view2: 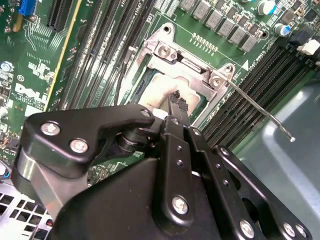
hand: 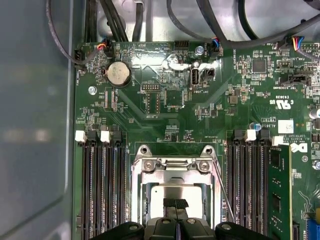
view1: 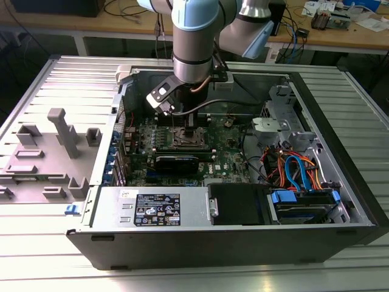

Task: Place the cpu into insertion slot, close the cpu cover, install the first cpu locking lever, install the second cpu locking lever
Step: 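Close the cpu cover, then install the first cpu locking lever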

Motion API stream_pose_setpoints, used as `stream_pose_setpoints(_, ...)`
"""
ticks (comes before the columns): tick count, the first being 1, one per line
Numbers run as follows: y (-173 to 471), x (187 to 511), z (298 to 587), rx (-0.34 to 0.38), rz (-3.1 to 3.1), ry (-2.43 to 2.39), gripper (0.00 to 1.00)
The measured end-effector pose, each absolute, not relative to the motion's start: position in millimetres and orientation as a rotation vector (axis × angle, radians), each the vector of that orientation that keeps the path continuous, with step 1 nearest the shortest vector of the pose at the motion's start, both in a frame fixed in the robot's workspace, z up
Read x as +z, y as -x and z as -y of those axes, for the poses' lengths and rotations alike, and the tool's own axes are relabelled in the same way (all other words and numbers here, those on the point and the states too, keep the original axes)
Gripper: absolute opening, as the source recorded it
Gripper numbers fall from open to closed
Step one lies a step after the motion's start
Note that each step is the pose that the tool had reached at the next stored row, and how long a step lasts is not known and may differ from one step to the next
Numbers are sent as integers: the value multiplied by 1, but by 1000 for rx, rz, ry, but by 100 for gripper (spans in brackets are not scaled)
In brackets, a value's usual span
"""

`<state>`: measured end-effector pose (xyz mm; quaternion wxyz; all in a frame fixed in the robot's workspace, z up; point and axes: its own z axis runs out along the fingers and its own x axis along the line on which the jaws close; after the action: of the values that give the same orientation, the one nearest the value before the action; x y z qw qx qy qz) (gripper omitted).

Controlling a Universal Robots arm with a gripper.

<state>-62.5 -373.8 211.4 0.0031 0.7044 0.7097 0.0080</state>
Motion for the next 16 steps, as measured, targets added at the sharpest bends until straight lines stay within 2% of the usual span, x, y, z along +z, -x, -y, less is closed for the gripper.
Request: stream_pose_setpoints(16, 61, 216, 374, 25, -2226, -2209, 11)
